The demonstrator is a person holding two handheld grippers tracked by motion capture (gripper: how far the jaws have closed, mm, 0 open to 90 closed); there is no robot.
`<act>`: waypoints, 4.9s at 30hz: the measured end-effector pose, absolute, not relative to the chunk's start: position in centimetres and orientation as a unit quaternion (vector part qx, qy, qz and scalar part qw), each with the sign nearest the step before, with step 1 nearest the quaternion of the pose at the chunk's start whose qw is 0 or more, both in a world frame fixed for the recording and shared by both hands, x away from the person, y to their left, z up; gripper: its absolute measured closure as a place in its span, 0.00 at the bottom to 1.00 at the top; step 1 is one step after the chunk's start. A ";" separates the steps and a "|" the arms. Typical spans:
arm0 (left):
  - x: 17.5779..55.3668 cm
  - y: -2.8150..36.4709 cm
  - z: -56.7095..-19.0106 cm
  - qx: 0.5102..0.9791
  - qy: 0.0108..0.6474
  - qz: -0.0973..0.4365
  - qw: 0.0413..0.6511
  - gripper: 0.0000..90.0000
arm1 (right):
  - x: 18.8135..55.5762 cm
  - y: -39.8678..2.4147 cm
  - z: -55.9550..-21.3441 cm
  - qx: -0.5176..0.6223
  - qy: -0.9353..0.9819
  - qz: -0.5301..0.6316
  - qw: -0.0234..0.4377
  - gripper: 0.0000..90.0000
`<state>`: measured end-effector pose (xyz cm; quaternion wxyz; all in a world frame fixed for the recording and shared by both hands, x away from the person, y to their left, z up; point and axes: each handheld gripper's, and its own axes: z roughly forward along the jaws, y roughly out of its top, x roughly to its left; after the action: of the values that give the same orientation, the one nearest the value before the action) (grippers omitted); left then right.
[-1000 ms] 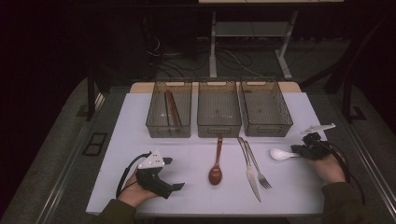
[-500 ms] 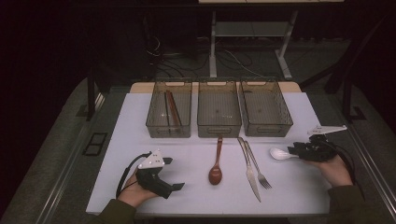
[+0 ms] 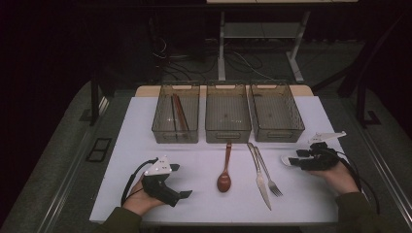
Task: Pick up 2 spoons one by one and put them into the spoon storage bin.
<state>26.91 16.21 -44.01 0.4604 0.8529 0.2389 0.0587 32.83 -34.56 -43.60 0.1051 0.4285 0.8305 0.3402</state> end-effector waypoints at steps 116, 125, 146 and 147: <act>27.0 16.1 -44.0 0.852 0.237 0.058 0.462 0.00 | 36.5 -27.6 -36.7 0.390 0.799 0.442 0.116 0.92; 26.9 16.1 -44.0 0.852 0.237 0.057 0.463 0.00 | 38.3 -25.2 -35.5 0.376 0.809 0.437 0.117 0.92; 26.8 16.0 -43.9 0.844 0.242 0.053 0.475 0.00 | 43.3 -19.2 -34.1 0.365 0.819 0.429 0.113 0.92; 26.8 16.0 -43.9 0.845 0.242 0.053 0.474 0.00 | 43.6 -18.9 -34.1 0.364 0.820 0.426 0.114 0.92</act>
<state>26.83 16.03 -43.86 0.4736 0.8453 0.2415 0.0527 43.56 -18.86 -34.09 0.1136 0.3644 0.8201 0.4264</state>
